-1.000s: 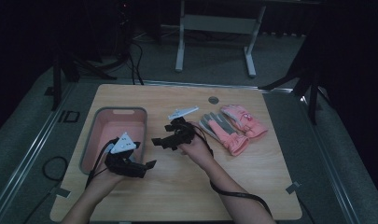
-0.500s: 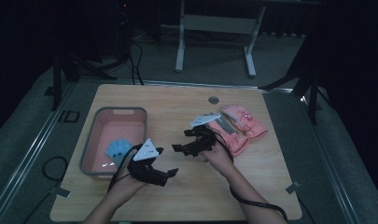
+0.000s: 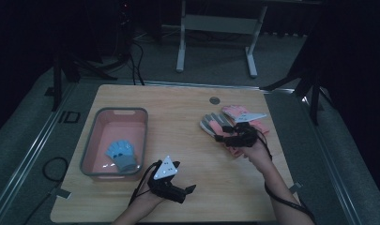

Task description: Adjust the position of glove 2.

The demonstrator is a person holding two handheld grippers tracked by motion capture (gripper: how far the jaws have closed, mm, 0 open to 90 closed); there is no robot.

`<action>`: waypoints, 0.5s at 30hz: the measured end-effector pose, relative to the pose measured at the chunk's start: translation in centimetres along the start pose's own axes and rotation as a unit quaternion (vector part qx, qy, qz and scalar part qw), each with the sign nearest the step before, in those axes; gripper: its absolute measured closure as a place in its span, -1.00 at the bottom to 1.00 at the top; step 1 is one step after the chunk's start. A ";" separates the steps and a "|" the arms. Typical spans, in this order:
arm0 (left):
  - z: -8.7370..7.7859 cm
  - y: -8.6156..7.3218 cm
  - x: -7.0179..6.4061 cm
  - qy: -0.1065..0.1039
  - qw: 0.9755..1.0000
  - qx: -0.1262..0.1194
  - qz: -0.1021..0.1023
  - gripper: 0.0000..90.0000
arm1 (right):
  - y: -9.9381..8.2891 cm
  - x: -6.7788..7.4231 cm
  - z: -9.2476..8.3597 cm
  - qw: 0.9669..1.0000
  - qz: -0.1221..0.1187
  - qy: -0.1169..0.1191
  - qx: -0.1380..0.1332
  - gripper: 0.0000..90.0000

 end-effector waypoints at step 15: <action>1.9 -2.6 -0.9 -0.012 1.000 0.008 0.018 -0.96 | -1.1 -8.1 3.0 0.996 0.024 -0.069 0.050 0.31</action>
Point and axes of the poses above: each handheld gripper's, and its own axes: z roughly forward along the jaws, y roughly out of its top, x roughly to its left, the point moved 8 cm from there along z, roughly forward along the jaws, and after that the axes turned 11 degrees about x, right-handed, at the moved point
